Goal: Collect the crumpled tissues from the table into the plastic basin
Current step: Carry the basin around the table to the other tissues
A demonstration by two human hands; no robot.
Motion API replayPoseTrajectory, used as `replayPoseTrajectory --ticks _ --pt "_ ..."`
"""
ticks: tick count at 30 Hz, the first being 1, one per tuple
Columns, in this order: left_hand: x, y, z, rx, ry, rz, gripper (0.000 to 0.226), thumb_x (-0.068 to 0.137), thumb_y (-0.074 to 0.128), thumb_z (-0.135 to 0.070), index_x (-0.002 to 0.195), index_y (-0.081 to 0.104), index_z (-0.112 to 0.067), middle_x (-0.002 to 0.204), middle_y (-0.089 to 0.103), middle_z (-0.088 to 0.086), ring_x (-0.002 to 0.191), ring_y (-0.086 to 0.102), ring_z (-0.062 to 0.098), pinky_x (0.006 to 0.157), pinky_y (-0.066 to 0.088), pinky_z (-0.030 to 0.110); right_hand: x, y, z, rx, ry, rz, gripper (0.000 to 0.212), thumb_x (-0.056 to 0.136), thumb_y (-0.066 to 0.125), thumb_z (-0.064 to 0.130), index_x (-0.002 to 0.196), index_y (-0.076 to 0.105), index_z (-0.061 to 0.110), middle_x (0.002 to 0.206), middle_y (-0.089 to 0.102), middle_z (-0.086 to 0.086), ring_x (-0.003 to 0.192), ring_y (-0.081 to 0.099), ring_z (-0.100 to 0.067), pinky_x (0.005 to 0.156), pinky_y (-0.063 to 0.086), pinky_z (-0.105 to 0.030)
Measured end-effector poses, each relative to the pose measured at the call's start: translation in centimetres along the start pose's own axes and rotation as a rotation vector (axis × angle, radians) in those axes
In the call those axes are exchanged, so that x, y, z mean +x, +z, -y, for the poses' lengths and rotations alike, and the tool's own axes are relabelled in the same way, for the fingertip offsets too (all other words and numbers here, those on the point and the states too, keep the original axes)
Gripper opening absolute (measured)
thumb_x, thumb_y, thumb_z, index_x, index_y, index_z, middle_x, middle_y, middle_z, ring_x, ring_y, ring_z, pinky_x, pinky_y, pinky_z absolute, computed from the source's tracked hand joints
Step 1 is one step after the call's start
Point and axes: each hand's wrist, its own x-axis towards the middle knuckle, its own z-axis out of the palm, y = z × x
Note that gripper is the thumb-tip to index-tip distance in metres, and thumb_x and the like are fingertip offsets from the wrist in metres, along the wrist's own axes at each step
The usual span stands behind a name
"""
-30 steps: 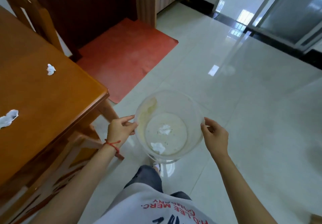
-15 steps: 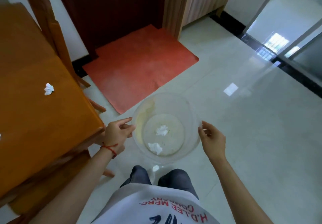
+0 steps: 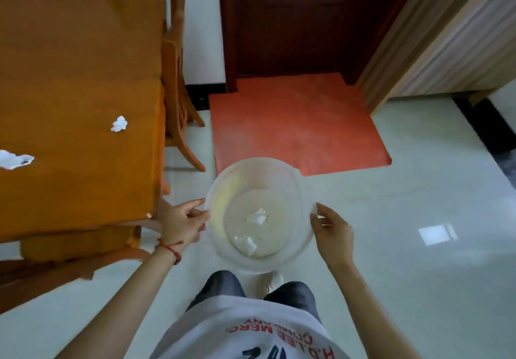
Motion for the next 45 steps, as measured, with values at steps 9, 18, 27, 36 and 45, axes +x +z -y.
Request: replayPoseTrajectory --ticks 9,18,27,36,45 --pt "0.4 2.2 -0.1 -0.093 -0.108 -0.181 0.034 0.078 0.067 -0.010 0.111 0.063 -0.004 0.056 0.067 -0.011 0.060 0.062 -0.006 0.053 0.050 0.008 8.2 0.2 2.3 -0.039 -0.123 0.191 0.021 0.086 0.059 0.014 0.105 0.066 0.015 0.084 0.066 0.005 0.064 0.057 0.011 0.060 0.045 -0.009" --pt "6.1 1.7 -0.6 -0.152 -0.207 -0.361 0.031 0.077 0.068 -0.010 0.108 0.064 -0.006 0.055 0.065 -0.024 0.060 0.065 0.011 0.071 0.057 0.032 16.2 5.1 6.4 -0.102 -0.203 0.363 0.025 0.084 0.060 0.012 0.108 0.065 0.016 0.080 0.066 0.008 0.067 0.058 0.012 0.055 0.044 -0.006" --pt "9.3 1.7 -2.0 -0.234 -0.293 -0.508 0.029 0.076 0.069 -0.006 0.104 0.064 0.001 0.051 0.065 -0.021 0.066 0.068 0.030 0.071 0.056 0.035 22.5 8.2 11.5 -0.167 -0.314 0.486 0.026 0.083 0.059 0.009 0.105 0.068 0.019 0.075 0.062 0.021 0.067 0.056 0.014 0.059 0.045 -0.005" --pt "10.7 3.6 -4.2 -0.353 -0.455 -0.703 0.027 0.079 0.066 -0.008 0.103 0.064 0.005 0.079 0.066 0.014 0.061 0.065 0.013 0.079 0.055 0.041 28.6 11.5 16.0 -0.250 -0.444 0.754 0.023 0.083 0.057 0.009 0.101 0.068 0.020 0.067 0.063 0.023 0.065 0.057 0.003 0.053 0.036 0.004" --pt "11.3 8.4 -6.4 -0.480 -0.680 -0.916 0.028 0.076 0.070 -0.014 0.103 0.068 -0.007 0.076 0.073 0.004 0.062 0.069 0.017 0.082 0.056 0.040 33.8 14.2 20.1 -0.307 -0.527 1.021 0.020 0.085 0.057 0.014 0.100 0.067 0.024 0.072 0.063 0.011 0.068 0.053 0.006 0.052 0.039 0.001"
